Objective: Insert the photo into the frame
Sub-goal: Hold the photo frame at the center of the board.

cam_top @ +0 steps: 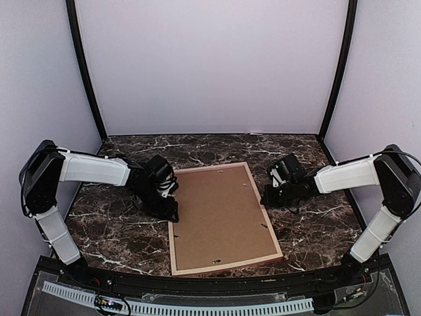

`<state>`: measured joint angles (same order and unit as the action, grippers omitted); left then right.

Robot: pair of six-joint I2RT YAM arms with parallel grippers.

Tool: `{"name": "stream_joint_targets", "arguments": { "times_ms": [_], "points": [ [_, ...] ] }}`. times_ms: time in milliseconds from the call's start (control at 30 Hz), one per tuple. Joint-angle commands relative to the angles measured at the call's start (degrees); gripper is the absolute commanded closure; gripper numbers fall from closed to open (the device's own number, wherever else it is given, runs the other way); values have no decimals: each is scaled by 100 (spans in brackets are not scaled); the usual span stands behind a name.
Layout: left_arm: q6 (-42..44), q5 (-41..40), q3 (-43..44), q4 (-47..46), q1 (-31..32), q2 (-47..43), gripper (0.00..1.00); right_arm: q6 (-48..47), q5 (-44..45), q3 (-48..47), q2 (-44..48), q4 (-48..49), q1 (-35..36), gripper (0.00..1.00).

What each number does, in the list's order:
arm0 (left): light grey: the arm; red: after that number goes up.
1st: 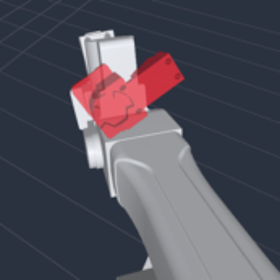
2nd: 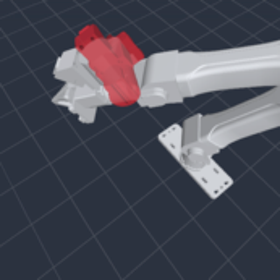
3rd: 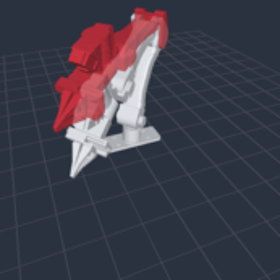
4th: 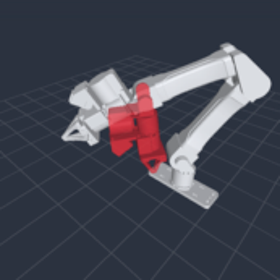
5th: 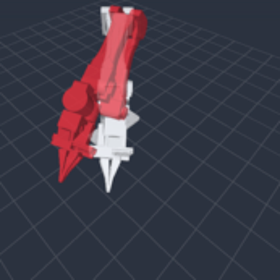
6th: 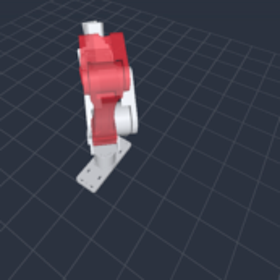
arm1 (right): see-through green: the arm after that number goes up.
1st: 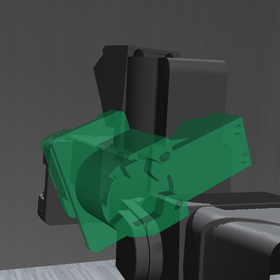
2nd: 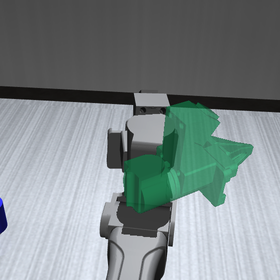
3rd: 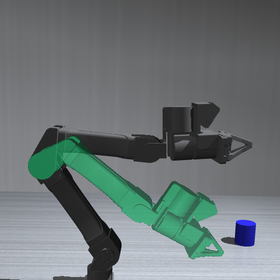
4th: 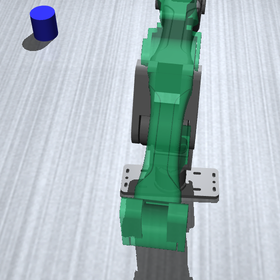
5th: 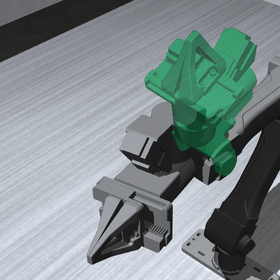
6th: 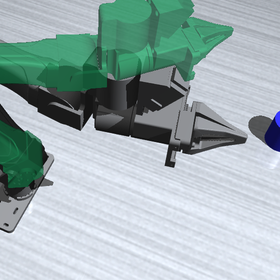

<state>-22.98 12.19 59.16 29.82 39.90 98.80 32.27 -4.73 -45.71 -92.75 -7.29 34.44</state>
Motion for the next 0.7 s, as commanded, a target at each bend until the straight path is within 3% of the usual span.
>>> {"name": "stream_joint_targets", "arguments": {
  "times_ms": [0,300,667],
  "points": [
    [88,-112,254,-38,-52,212,48,179,-182,286,70,-253,54,91],
    [218,-345,524,33,-53,469,71,341,-88,402,458,-286,260,83],
    [327,-623,611,146,-53,526,79,-186,844,-463,205,-828,136,43]
  ]
}}
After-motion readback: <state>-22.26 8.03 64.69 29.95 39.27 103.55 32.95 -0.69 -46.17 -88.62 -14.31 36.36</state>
